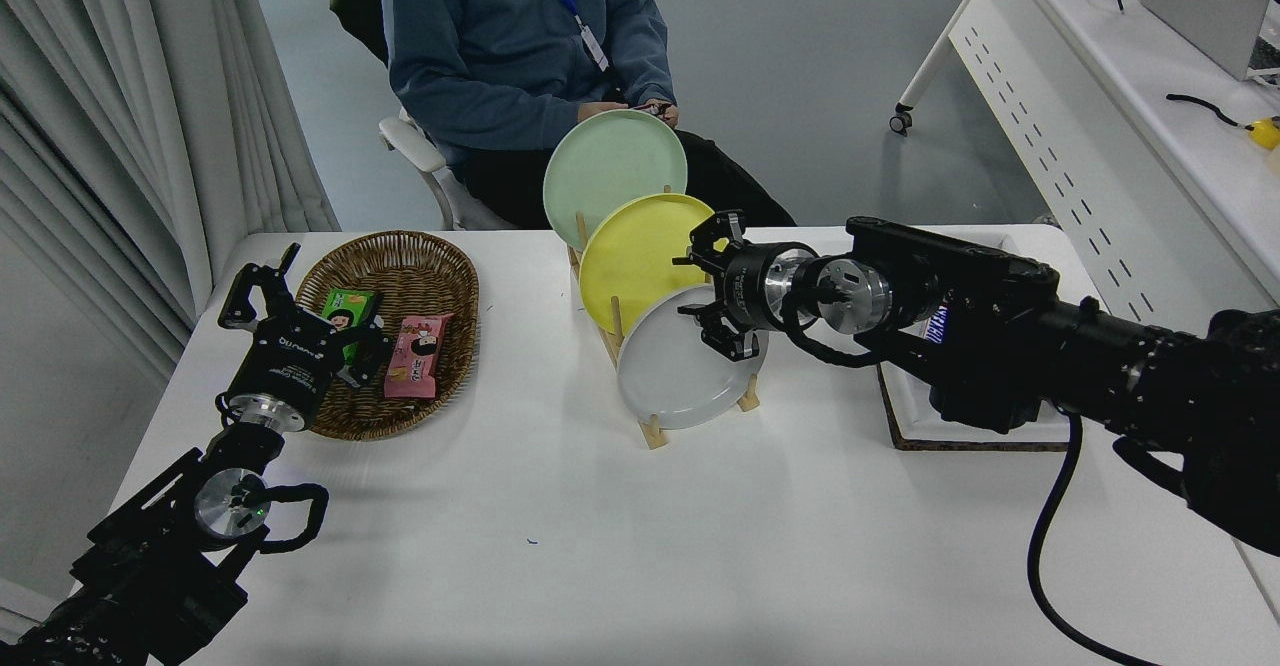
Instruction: Place the plate on the table
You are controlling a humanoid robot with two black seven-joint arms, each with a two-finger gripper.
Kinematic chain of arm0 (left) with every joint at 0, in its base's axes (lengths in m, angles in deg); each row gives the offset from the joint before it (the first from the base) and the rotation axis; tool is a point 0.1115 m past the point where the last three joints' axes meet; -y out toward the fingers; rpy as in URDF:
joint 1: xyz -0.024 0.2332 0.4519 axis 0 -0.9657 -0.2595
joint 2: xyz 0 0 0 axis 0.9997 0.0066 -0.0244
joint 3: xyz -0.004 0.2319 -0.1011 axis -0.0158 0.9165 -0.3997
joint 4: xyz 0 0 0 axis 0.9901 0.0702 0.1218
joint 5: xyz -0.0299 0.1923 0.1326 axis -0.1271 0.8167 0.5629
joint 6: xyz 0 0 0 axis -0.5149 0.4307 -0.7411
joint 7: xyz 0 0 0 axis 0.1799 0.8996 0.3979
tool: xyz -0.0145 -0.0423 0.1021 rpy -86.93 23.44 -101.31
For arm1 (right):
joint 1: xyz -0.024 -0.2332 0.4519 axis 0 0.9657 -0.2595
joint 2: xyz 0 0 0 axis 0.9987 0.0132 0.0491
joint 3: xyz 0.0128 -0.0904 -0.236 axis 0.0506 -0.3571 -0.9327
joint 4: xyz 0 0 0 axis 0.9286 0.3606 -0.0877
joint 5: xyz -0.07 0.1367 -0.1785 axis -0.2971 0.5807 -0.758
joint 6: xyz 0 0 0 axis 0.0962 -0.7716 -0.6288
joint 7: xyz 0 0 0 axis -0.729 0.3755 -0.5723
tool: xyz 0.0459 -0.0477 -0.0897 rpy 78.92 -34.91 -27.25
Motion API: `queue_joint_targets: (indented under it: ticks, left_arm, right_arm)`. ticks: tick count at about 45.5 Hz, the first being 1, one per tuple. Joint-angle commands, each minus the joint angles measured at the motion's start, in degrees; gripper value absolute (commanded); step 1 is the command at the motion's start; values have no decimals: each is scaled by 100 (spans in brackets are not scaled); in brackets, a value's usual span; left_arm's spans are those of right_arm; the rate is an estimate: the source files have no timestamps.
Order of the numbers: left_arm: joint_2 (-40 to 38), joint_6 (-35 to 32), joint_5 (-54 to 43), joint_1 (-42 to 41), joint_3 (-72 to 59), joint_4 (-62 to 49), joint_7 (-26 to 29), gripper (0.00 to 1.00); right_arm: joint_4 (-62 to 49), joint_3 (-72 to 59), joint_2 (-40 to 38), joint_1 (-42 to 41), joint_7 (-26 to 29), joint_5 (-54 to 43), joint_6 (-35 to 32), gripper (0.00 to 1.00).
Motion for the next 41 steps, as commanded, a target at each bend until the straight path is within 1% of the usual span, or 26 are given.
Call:
queue_joint_targets:
  ticks: [1, 4, 8, 25, 28, 41]
  left_arm:
    - [0, 0, 3, 0, 0, -5, 0, 100]
    - [0, 0, -6, 0, 0, 4, 0, 100]
    - [0, 0, 3, 0, 0, -5, 0, 100]
    - [0, 0, -6, 0, 0, -5, 0, 100]
    - [0, 0, 3, 0, 0, -5, 0, 100]
    - [0, 0, 3, 0, 0, 4, 0, 100]
  right_arm:
    - [64, 228, -120, 111, 10, -19, 12, 40]
    - [82, 228, -138, 111, 45, -11, 12, 39]
    - [91, 228, -191, 111, 89, -19, 12, 36]
    - [100, 254, -208, 147, 107, -2, 12, 35]
    - [100, 254, -208, 147, 107, -2, 12, 31]
    - [91, 263, -200, 191, 98, -2, 12, 29]
